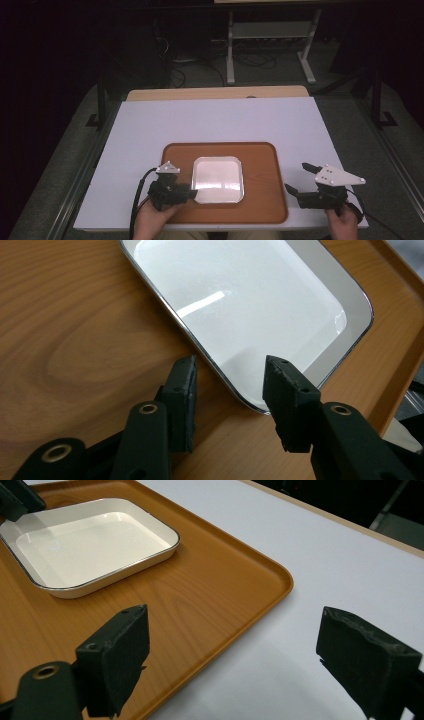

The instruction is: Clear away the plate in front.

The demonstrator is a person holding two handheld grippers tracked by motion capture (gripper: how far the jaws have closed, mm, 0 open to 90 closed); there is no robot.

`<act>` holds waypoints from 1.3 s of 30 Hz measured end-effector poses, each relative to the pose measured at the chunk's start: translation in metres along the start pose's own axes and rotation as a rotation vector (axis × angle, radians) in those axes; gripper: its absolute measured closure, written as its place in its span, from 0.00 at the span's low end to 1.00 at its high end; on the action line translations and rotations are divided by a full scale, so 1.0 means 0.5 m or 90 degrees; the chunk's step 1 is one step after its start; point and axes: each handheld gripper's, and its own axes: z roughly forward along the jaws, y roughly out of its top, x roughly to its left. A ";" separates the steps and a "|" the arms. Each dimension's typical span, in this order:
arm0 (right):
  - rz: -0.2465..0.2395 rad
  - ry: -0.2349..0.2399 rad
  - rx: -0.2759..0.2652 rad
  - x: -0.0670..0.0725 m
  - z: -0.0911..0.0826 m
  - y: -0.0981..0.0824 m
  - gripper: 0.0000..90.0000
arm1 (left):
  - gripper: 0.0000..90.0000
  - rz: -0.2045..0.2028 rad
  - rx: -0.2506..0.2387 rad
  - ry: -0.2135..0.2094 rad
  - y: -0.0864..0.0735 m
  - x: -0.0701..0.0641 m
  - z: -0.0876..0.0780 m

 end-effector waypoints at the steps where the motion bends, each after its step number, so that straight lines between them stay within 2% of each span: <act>1: 0.000 0.000 0.000 0.000 0.000 0.000 0.14 | 0.62 0.003 -0.002 0.001 0.000 0.000 -0.001; 6: 0.000 0.001 0.001 0.000 0.000 0.000 0.14 | 0.60 0.018 -0.007 0.013 0.003 -0.002 -0.003; 17: -0.002 0.001 0.002 0.001 0.001 0.000 0.14 | 0.58 0.026 -0.040 0.012 0.005 0.004 -0.019; 21: -0.002 0.001 0.003 0.001 0.001 0.001 0.14 | 0.57 0.037 -0.046 0.016 0.006 0.003 -0.020; 30: -0.002 0.001 0.003 0.001 0.001 0.001 0.14 | 0.57 0.037 -0.067 0.025 0.006 0.012 -0.031; 39: -0.002 0.000 0.004 0.001 0.001 0.000 0.14 | 0.57 0.046 -0.066 0.027 0.008 0.013 -0.029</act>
